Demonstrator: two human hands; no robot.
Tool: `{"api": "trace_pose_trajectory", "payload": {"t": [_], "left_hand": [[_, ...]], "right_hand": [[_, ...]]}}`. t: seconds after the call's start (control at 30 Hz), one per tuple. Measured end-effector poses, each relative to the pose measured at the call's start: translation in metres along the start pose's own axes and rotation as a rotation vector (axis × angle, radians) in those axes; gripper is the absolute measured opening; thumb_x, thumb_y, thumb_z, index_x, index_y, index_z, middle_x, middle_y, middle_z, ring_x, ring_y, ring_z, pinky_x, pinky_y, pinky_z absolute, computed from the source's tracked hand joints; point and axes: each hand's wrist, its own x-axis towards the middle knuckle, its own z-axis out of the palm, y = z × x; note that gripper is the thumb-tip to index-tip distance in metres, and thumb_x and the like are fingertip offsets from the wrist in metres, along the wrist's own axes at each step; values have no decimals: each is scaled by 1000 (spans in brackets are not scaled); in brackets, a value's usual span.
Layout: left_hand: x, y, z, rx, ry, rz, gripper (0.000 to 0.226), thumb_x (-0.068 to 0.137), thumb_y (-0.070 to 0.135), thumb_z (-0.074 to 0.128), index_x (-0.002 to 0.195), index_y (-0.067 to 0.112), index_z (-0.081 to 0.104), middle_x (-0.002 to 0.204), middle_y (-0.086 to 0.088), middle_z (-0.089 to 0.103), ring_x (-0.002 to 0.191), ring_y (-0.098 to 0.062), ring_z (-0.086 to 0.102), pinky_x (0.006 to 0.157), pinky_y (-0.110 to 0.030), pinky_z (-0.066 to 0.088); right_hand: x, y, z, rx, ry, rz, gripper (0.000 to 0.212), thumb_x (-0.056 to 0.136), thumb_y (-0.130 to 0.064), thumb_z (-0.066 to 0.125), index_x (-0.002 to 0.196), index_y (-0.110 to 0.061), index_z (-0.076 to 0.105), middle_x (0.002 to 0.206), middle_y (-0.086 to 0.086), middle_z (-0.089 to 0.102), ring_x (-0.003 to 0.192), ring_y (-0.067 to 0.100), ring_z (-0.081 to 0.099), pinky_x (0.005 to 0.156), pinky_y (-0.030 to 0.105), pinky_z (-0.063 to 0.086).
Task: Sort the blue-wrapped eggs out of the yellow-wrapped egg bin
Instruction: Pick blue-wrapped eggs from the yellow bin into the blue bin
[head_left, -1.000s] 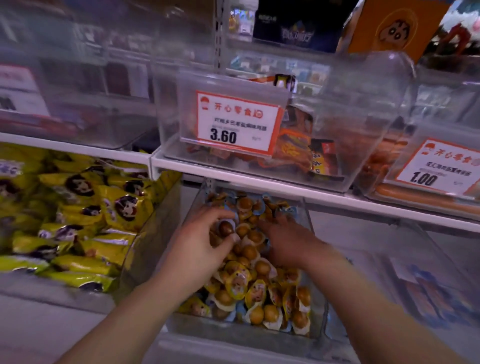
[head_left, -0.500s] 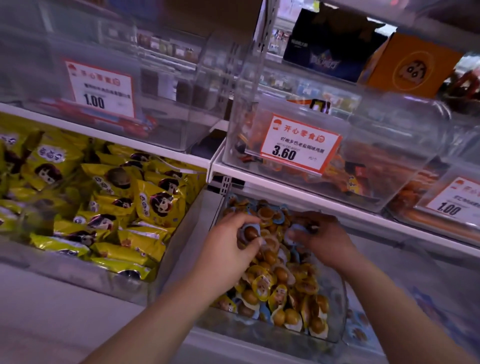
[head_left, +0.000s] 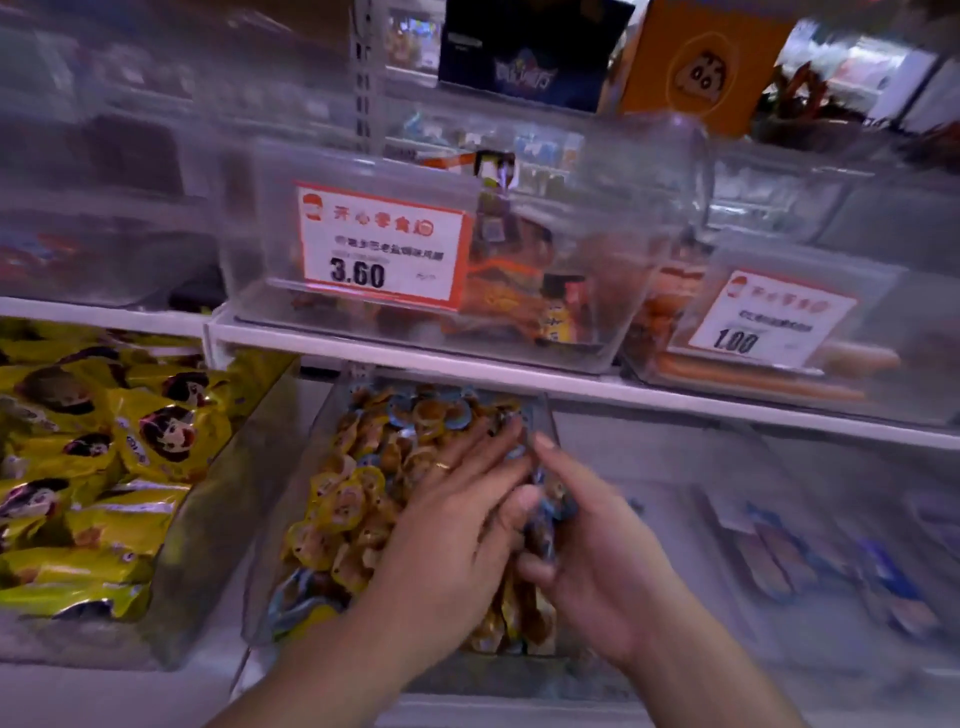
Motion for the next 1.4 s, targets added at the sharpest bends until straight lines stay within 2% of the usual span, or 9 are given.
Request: {"api": "trace_pose_trajectory", "payload": {"t": [0.17, 0.27, 0.37, 0.5, 0.6, 0.83, 1.07, 1.23, 1.4], "left_hand": [[-3, 14, 33, -295, -180, -45, 68, 96, 69, 33, 152, 54, -1, 155, 40, 15, 144, 14, 13, 114, -13, 19], [-1, 10, 39, -291, -158, -94, 52, 95, 68, 39, 145, 58, 30, 147, 41, 31, 138, 16, 27, 107, -24, 33], [2, -10, 32, 15, -85, -18, 33, 96, 51, 43, 120, 44, 63, 138, 33, 46, 132, 5, 43, 107, -33, 41], [5, -33, 10, 276, -65, -18, 35, 94, 43, 43, 116, 33, 69, 132, 21, 55, 123, -10, 53, 103, -47, 45], [5, -46, -10, 500, -88, -74, 43, 91, 44, 42, 122, 28, 66, 136, 10, 54, 118, -21, 57, 99, -45, 45], [-21, -45, -53, 515, 20, -105, 37, 91, 39, 44, 120, 32, 67, 125, 14, 62, 113, -15, 57, 100, -43, 45], [-77, -30, -96, 194, 343, -257, 28, 90, 24, 52, 107, 42, 66, 118, 23, 60, 112, -3, 58, 92, -35, 50], [-97, -17, -97, 12, 418, -313, 28, 91, 24, 53, 108, 43, 65, 115, 25, 60, 111, 0, 59, 89, -18, 47], [-98, -29, -104, 28, 366, -311, 29, 94, 7, 59, 103, 32, 69, 112, 26, 59, 111, 5, 56, 88, -5, 39]], "right_hand": [[-12, -32, -57, -434, 4, -276, 22, 84, -19, 74, 102, -9, 67, 71, 7, 62, 49, 15, 52, 38, 22, 38], [-5, -48, -112, -732, 336, -296, 22, 88, -7, 71, 110, -6, 66, 76, 14, 69, 52, 25, 54, 43, 29, 44], [9, -50, -155, -553, 447, -79, 16, 94, -10, 64, 108, -3, 65, 90, 18, 65, 71, 27, 59, 60, 33, 50], [38, -57, -178, -526, 593, -105, 25, 94, -31, 62, 111, -14, 69, 103, 7, 69, 98, 20, 59, 88, 35, 38], [42, -67, -177, -566, 668, -272, 25, 97, -20, 55, 115, -12, 71, 110, 10, 74, 102, 15, 65, 86, 27, 42], [27, -47, -115, -752, 559, -603, 29, 92, -5, 54, 87, -27, 73, 87, -6, 77, 81, -1, 70, 66, 15, 50], [19, 14, -2, -1311, 112, -799, 31, 89, -35, 53, 116, -33, 67, 110, -17, 66, 94, -5, 60, 80, 1, 39], [86, 55, 56, -1806, -132, -599, 59, 97, -45, 49, 152, -29, 35, 156, 4, 34, 146, 26, 26, 119, 39, 26], [111, 75, 37, -2019, -254, -607, 54, 100, -45, 35, 154, -39, 28, 162, -3, 27, 152, 22, 10, 122, 42, 7]]}}
